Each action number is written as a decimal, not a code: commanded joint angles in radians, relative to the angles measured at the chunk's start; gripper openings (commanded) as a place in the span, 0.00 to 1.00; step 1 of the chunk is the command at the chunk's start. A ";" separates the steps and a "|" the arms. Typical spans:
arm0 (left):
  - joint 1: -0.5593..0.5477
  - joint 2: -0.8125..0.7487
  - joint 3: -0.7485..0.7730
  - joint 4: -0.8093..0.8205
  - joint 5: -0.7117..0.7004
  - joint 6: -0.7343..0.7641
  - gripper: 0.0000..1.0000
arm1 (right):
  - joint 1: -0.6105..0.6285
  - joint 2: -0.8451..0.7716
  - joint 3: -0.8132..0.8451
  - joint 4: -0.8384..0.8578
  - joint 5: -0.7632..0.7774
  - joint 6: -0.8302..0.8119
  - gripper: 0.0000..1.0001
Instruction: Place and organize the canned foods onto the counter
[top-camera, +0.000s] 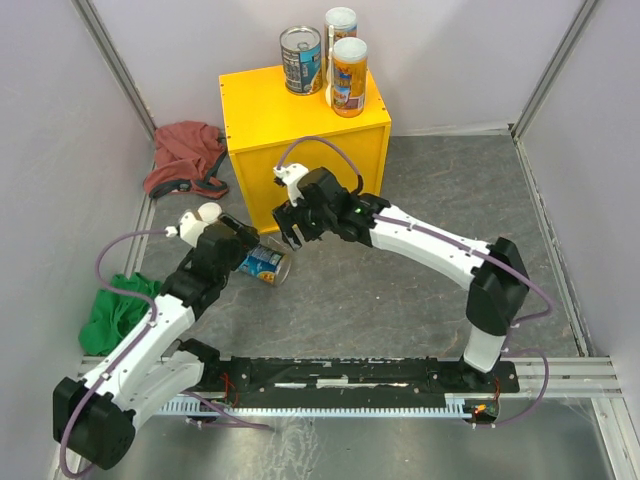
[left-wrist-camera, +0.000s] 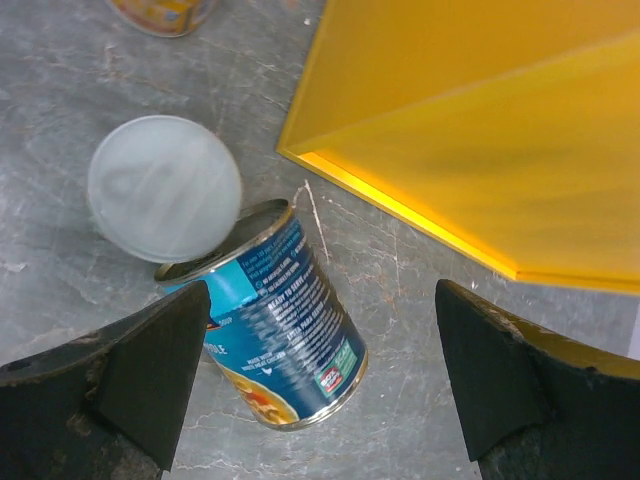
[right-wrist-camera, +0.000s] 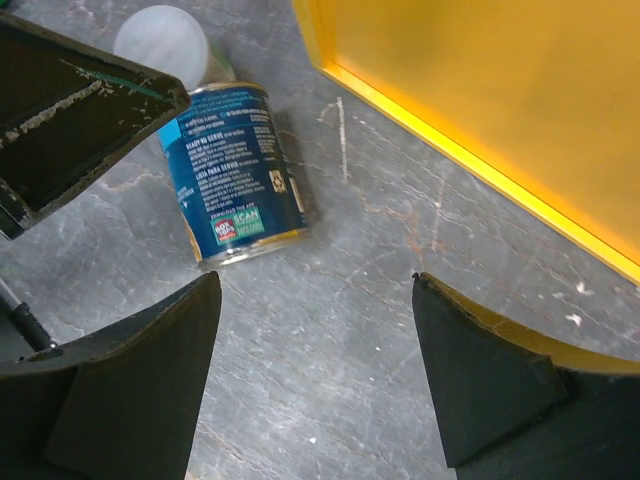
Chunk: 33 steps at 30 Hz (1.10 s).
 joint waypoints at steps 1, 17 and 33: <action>0.043 -0.059 -0.007 -0.055 0.007 -0.195 0.99 | 0.000 0.063 0.106 0.028 -0.121 -0.011 0.85; 0.104 -0.167 -0.065 -0.140 0.046 -0.276 0.99 | 0.082 0.281 0.260 -0.020 -0.214 -0.030 0.86; 0.116 -0.501 -0.069 -0.454 -0.125 -0.555 1.00 | 0.117 0.450 0.421 -0.054 -0.210 -0.028 0.87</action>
